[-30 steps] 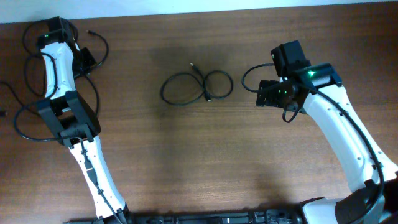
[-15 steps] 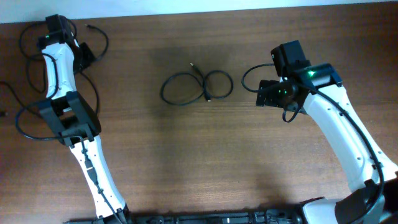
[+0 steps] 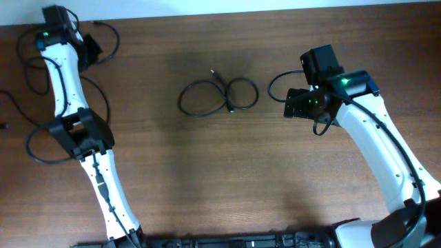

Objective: Untangle cables

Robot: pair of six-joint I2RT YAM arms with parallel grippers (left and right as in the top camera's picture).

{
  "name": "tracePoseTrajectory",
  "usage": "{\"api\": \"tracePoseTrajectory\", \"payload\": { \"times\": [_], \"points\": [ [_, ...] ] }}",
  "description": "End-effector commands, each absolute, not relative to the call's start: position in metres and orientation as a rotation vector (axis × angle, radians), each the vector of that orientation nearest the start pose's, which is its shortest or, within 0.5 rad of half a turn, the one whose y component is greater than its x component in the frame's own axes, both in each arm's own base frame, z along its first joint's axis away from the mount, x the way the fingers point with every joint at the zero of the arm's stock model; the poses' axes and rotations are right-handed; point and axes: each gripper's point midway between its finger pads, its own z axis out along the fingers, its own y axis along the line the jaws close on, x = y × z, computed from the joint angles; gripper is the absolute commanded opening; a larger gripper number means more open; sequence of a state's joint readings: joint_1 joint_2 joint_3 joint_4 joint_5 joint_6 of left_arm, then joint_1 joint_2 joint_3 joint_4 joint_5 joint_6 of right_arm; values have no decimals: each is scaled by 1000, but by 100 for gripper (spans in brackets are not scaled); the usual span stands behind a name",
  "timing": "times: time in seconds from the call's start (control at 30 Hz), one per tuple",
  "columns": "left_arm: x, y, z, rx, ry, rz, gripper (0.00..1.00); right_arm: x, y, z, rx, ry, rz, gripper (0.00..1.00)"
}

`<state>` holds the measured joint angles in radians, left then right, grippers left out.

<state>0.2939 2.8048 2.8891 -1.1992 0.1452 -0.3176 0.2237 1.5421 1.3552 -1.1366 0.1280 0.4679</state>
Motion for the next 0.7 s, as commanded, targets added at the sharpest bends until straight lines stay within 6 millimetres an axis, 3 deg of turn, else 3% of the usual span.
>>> {"api": "tracePoseTrajectory", "payload": {
  "times": [0.0,0.1,0.2,0.3,0.4,0.47,0.57,0.67],
  "points": [
    [605,87,155,-576,2423,-744,36,322,47,153,377,2838,-75,98],
    [593,36,174,-410,2400,-1094,65,322,47,153,377,2838,-75,98],
    [561,-3,152,-274,2574,-1094,79,322,47,153,377,2838,-75,98],
    [529,-21,120,-233,2825,-883,82,322,47,153,377,2838,-75,98],
    [515,-47,102,-41,2943,-727,82,322,47,153,377,2838,-75,98],
    [508,-78,96,46,2980,-737,91,322,47,153,377,2838,-75,98],
    [495,-119,85,152,3036,-753,86,322,47,153,377,2838,-75,98],
    [476,-167,77,295,3082,-762,93,322,48,153,377,2838,-74,98]
  ]
}}
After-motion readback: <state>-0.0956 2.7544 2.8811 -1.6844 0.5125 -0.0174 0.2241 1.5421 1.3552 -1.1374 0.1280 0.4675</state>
